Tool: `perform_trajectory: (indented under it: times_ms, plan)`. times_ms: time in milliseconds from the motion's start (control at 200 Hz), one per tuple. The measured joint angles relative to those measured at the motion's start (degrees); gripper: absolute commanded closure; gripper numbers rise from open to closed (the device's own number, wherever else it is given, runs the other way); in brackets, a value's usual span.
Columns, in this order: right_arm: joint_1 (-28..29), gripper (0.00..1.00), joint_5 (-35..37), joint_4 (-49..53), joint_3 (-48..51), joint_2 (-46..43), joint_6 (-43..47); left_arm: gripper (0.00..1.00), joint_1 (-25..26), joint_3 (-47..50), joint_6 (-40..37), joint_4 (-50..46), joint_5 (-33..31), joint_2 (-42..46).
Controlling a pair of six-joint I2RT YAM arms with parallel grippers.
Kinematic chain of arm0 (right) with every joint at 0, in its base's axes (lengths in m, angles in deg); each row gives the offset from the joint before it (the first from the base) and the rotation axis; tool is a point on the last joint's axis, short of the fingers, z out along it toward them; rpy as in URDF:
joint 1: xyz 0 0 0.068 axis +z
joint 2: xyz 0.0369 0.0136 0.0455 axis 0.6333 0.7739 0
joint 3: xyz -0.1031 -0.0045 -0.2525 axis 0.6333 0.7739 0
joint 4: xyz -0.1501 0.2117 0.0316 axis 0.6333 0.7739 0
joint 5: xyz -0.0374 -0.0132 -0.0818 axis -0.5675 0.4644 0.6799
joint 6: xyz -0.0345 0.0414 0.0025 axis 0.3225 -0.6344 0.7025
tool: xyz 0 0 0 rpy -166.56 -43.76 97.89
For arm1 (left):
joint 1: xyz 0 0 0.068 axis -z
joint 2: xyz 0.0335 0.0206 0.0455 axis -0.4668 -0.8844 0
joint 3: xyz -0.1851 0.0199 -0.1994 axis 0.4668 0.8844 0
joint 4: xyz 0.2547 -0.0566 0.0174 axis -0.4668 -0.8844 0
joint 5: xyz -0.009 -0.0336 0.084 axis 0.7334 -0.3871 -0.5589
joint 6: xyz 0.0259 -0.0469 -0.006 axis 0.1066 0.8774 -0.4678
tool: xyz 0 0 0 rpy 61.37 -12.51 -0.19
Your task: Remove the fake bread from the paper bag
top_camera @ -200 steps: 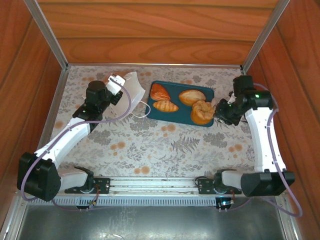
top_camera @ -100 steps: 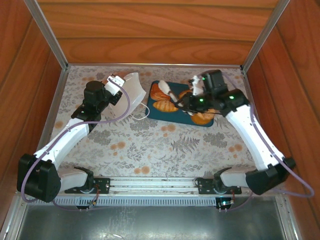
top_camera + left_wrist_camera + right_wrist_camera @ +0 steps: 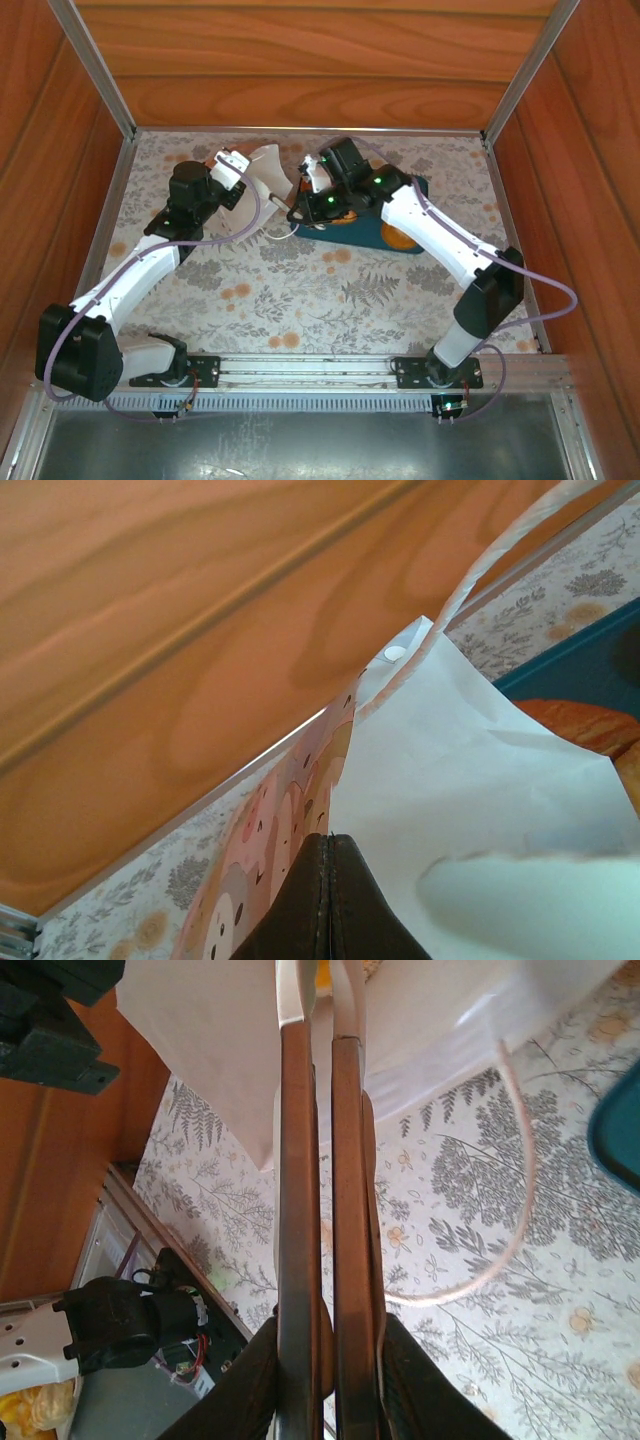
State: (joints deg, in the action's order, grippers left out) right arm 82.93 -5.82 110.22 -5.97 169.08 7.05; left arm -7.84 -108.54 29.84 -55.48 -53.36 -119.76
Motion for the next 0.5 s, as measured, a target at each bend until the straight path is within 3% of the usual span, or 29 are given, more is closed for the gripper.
perform_trajectory:
  times_ms: [500]
  plan:
    - [2.23, 0.81, -2.8, -5.77, -4.72, 14.45, -1.95, 1.0, 0.0, -0.35, 1.66, 0.07, 1.33, -0.11]
